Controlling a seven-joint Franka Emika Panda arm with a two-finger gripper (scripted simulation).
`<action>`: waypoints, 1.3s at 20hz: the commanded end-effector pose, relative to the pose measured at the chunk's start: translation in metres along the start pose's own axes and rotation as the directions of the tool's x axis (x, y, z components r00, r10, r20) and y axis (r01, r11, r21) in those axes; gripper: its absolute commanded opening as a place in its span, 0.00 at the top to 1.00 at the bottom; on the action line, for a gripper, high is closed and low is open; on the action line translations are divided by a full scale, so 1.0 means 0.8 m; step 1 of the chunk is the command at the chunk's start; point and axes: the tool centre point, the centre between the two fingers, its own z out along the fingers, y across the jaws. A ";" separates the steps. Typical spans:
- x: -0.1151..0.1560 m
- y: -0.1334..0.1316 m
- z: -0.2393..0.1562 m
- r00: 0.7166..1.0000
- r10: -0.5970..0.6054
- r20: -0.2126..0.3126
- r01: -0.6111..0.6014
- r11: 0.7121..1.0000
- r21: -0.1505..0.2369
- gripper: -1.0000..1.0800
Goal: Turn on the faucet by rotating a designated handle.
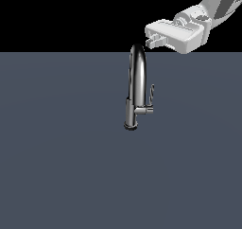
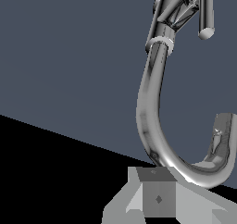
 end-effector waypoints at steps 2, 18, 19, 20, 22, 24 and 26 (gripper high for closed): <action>0.039 0.002 0.001 0.995 0.068 0.074 -0.074 0.995 0.071 1.00; 0.171 0.030 0.035 0.896 0.261 0.360 -0.367 0.891 0.267 1.00; 0.175 0.031 0.037 0.891 0.265 0.368 -0.375 0.886 0.271 1.00; 0.177 0.032 0.038 0.888 0.268 0.375 -0.382 0.883 0.274 1.00; 0.181 0.033 0.040 0.883 0.271 0.383 -0.390 0.878 0.278 1.00; 0.181 0.033 0.041 0.882 0.272 0.384 -0.392 0.877 0.279 1.00; 0.180 0.033 0.041 0.883 0.270 0.382 -0.389 0.878 0.278 1.00</action>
